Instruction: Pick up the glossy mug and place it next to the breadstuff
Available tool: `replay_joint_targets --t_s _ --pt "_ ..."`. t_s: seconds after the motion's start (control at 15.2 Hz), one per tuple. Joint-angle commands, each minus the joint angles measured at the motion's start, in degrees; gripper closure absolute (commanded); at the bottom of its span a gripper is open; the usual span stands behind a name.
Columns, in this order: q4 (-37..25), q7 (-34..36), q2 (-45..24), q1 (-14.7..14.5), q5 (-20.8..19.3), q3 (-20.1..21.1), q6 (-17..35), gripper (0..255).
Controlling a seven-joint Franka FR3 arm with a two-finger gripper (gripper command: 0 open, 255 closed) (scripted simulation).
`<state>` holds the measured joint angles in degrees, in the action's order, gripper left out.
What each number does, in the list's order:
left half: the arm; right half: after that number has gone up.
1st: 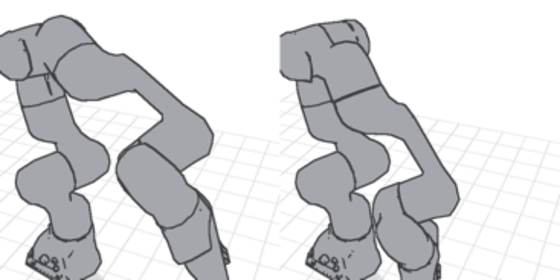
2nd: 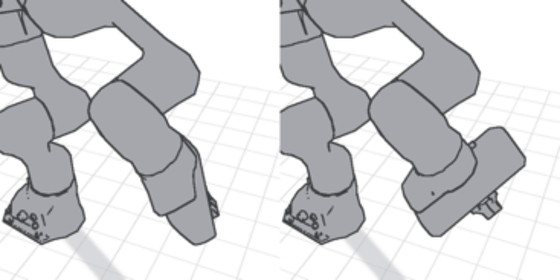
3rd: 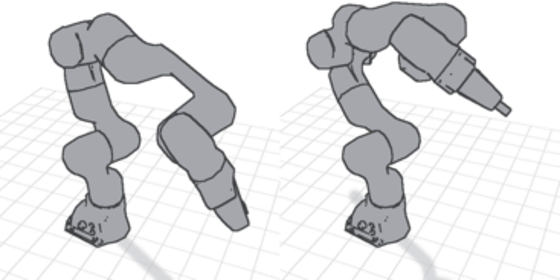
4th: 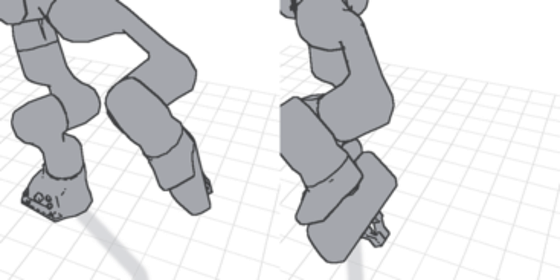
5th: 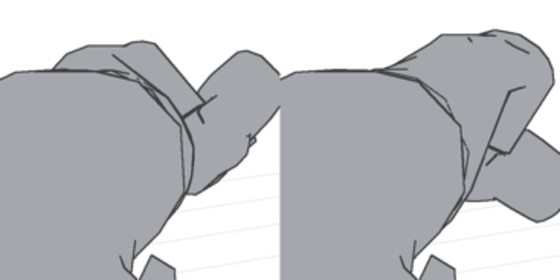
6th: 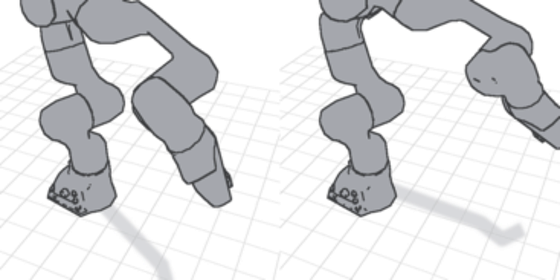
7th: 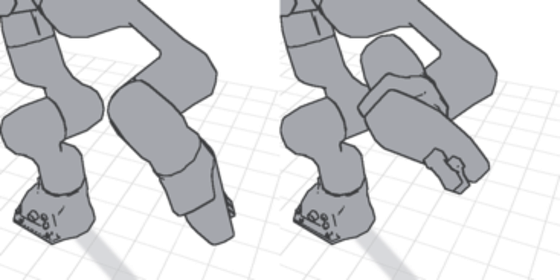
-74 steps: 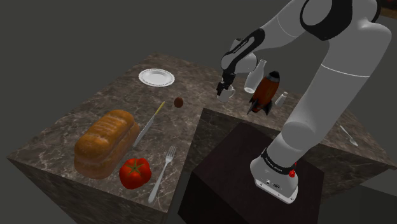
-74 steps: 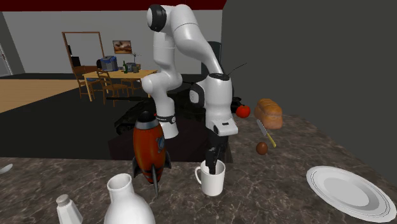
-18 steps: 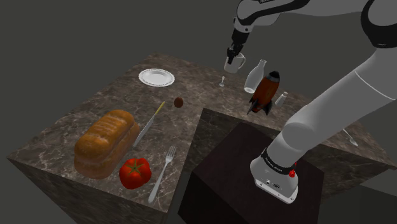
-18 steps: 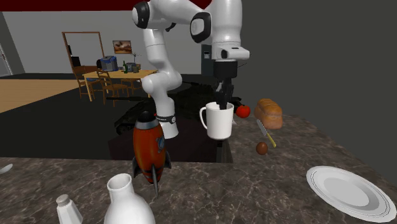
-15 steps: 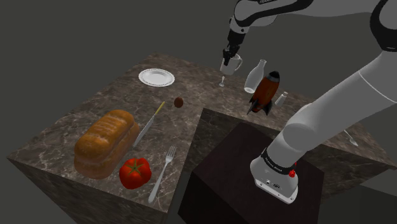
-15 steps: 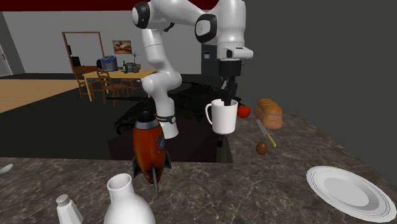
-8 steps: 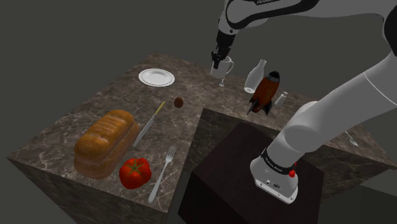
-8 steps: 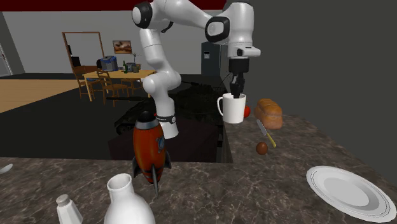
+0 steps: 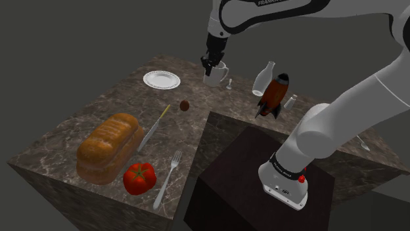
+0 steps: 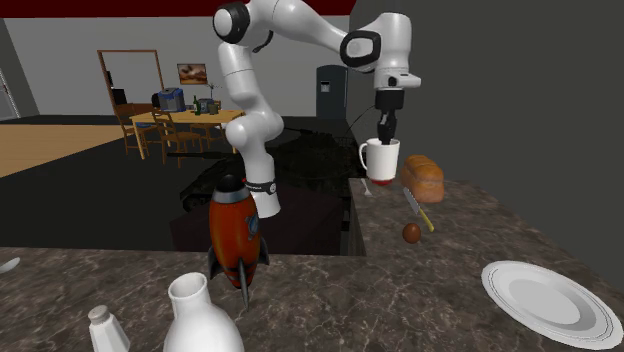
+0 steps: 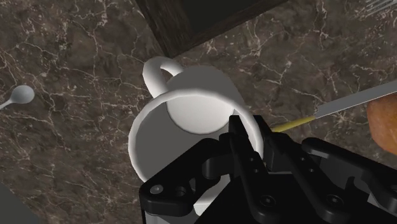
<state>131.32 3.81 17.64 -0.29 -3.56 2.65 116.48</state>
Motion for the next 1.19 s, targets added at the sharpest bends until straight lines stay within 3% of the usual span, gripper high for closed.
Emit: replay_joint_targets --t_s 0.0,0.92,1.12 --pt "-0.01 2.88 0.19 -1.17 0.50 1.91 -0.36 255" --pt "-12.11 23.07 -10.83 -8.56 0.55 14.73 -2.78 255" --pt "-11.84 24.26 -12.00 -8.93 0.17 15.29 -1.47 255"
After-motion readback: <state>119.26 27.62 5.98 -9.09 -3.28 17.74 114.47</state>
